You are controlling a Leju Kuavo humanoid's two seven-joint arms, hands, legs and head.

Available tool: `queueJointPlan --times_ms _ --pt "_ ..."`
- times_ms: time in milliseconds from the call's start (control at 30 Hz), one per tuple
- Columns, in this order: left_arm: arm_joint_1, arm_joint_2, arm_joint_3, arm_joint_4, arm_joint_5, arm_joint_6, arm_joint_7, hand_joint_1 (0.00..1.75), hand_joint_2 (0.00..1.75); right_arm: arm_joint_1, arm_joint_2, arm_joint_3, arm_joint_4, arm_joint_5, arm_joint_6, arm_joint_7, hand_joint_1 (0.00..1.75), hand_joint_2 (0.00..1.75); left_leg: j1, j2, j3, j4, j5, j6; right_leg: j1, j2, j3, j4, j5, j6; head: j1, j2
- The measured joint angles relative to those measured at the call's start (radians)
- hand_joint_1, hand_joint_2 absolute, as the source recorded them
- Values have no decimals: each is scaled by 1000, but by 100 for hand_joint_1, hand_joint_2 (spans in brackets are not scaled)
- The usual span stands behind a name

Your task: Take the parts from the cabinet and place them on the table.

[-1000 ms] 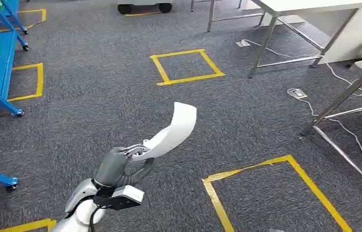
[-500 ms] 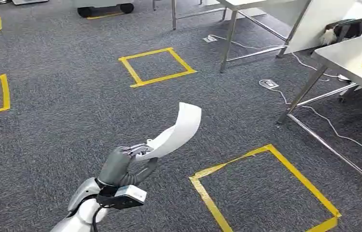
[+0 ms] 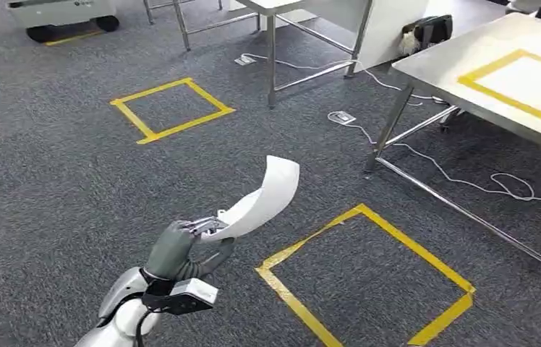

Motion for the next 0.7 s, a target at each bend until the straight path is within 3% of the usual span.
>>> queueJointPlan --times_ms 33,67,100,133,200,233,267,333,367,400,433,533,567,600,633,700 --pt "-3 0 0 0 0 -1 0 175 175 4 0 0 0 1 2 0 0 175 4 11 3 -5 2 9 -1 7 1 -1 -2 7 0 0" --pt "-6 -2 0 0 0 -3 0 175 175 7 0 0 0 4 4 0 0 175 6 23 6 -7 3 16 3 -32 1 14 -8 8 2 0" --pt "-6 -3 -1 0 0 -5 0 175 175 5 0 0 0 6 8 0 0 175 5 30 9 -7 -1 24 7 -89 -18 52 -33 10 12 0" --pt "-5 -3 0 0 1 -6 0 175 175 0 0 0 0 7 13 0 0 175 2 42 11 -7 -3 27 7 -120 -54 121 -70 14 14 0" --pt "-3 -1 2 1 2 -8 0 175 175 -6 0 0 0 11 19 0 0 175 -3 71 14 -7 -8 31 6 -142 -143 290 -138 17 13 0" --pt "-2 -1 2 2 3 -9 0 175 175 -5 0 0 0 13 20 0 0 175 -4 82 16 -7 -11 31 6 -143 -163 322 -140 18 13 0" --pt "-2 -2 2 2 3 -9 0 175 175 -2 0 0 0 14 20 0 0 175 -4 91 20 -7 -15 29 6 -143 -157 304 -117 18 13 0" --pt "-2 -2 2 2 3 -9 0 175 175 0 0 0 0 15 20 0 0 175 -3 106 33 -7 -23 25 6 -152 -82 159 -34 15 13 0" --pt "-3 -2 2 2 3 -9 0 175 175 0 0 0 0 15 20 0 0 175 -3 113 41 -7 -29 21 7 -175 -30 63 8 12 13 0" --pt "-3 -2 2 2 3 -9 0 175 175 -4 0 0 0 15 21 0 0 175 -9 120 46 -6 -35 13 14 -205 -8 19 4 7 13 0" --pt "-4 -1 2 2 3 -9 0 175 175 -6 0 0 0 15 22 -1 0 175 -11 123 46 -4 -39 8 15 -191 1 16 8 -2 10 0" --pt "-6 -3 1 2 3 -9 0 175 175 -4 -1 0 0 15 22 0 0 175 -8 141 52 -11 -41 -7 21 -170 -8 18 4 -18 12 0" --pt "-7 -3 1 1 3 -9 0 175 175 -4 0 0 0 15 21 0 0 175 -3 133 55 -8 -48 -16 11 -159 3 9 8 -26 11 0" --pt "-10 -3 1 1 3 -9 0 175 175 -3 -1 0 0 15 21 -1 0 175 -3 96 45 22 -65 -19 10 -152 9 7 5 -31 6 0" --pt "-10 -3 1 1 3 -9 0 175 175 -6 -1 0 0 15 21 -2 0 175 -3 78 10 89 -98 -21 9 -146 12 7 3 -37 3 0" --pt "-4 0 1 2 3 -9 0 175 175 -10 0 0 0 15 21 -2 0 175 -2 68 -83 248 -156 -25 9 -126 14 7 -1 -43 1 0"
